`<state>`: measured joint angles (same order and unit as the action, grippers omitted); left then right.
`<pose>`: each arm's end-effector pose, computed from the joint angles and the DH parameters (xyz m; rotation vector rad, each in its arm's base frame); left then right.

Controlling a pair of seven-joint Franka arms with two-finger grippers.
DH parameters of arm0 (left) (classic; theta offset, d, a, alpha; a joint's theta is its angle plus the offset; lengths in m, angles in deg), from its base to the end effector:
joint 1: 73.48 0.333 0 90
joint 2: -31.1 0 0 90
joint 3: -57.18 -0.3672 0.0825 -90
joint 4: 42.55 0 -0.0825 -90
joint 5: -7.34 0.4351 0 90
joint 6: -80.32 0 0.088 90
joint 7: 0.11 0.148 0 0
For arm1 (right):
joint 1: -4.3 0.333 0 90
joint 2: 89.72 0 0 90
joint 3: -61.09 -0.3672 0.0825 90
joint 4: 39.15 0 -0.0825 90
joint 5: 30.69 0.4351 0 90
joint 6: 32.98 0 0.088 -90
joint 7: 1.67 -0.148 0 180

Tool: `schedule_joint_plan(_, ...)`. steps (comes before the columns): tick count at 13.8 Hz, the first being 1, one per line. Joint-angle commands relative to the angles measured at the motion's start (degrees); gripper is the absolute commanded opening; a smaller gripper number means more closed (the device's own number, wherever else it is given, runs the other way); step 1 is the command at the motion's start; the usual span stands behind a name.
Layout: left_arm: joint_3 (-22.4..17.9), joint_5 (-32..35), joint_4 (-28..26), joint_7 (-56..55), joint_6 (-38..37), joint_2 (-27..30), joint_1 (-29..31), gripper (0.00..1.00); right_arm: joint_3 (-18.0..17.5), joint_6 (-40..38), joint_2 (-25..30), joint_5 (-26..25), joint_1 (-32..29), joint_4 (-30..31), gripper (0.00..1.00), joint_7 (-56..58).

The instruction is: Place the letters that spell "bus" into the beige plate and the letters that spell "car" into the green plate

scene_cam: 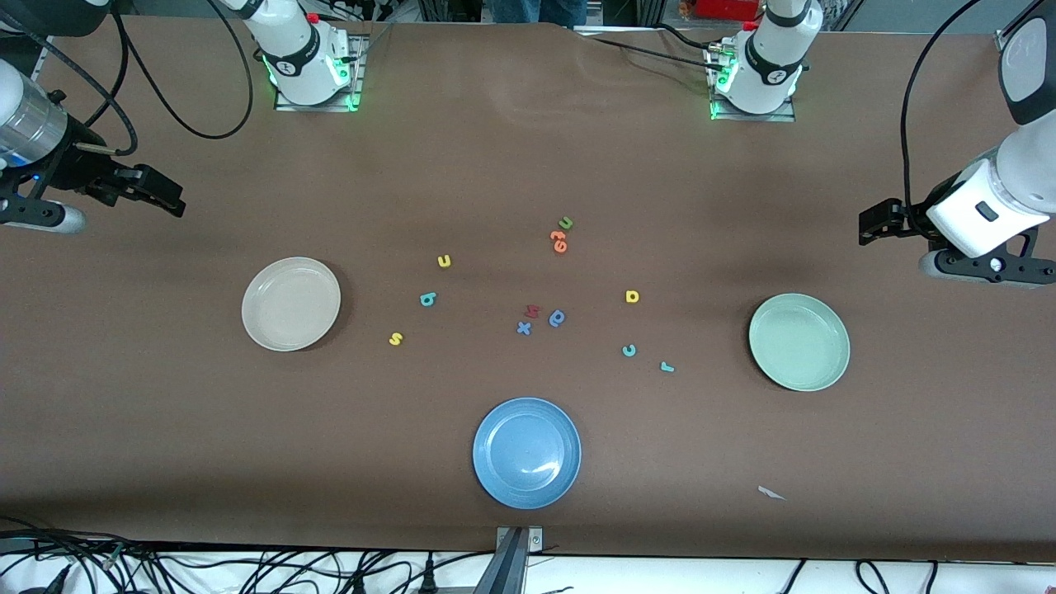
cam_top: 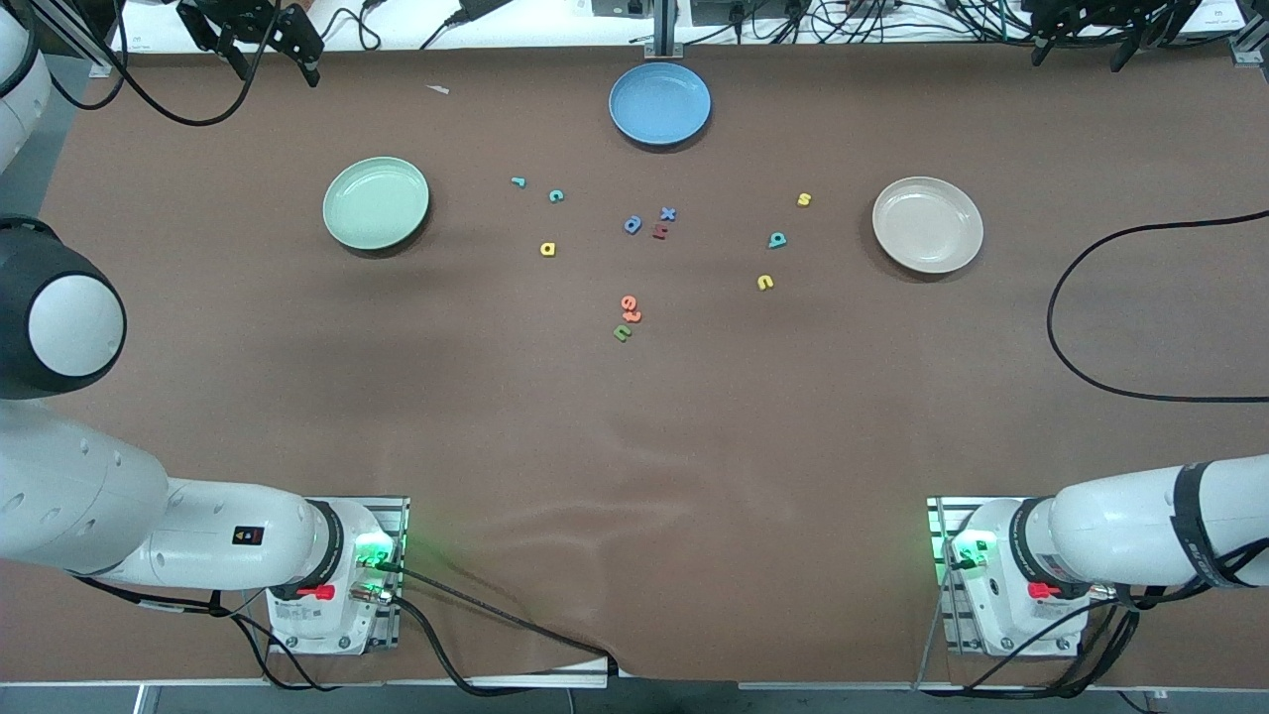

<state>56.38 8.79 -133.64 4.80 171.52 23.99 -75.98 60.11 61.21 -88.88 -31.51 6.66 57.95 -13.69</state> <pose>0.6389 -0.0157 0.5492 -3.1068 0.1827 0.1914 0.6003 0.0331 0.5849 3.1131 -0.2342 -0.0529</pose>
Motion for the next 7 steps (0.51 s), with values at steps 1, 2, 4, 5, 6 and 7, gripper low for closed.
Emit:
schedule_joint_plan(1, 0.3, 0.7, 1.2, 4.8, -0.9, -0.1, 2.1, 1.00, -0.6, -0.9, -0.4, 0.7, -0.8, -1.3, 1.00, 0.5)
schedule_joint_plan(2, 0.4, 0.7, 1.4, 4.5, -0.9, 0.0, 2.2, 1.00, -0.6, -0.9, -0.5, 0.7, -0.8, -1.3, 1.00, 0.9)
schedule_joint_plan(4, 0.5, 0.7, 2.3, 4.0, -1.0, -0.1, 2.0, 1.00, -0.6, -0.9, -0.4, 0.7, -0.8, -1.3, 1.00, 0.9)
schedule_joint_plan(5, 0.6, 0.7, 2.3, 4.0, -1.0, -0.1, 2.0, 1.00, -0.6, -0.9, -0.4, 0.7, -0.8, -1.3, 1.00, 0.9)
schedule_joint_plan(6, 0.6, 0.7, 2.3, 4.0, -1.1, -0.1, 1.9, 1.00, -0.6, -1.0, -0.4, 0.7, -0.8, -1.3, 1.00, 0.9)
schedule_joint_plan(7, 0.7, 0.7, 2.3, 3.9, -1.1, -0.1, 1.7, 1.00, -0.6, -1.0, -0.4, 0.7, -0.8, -1.3, 1.00, 0.9)
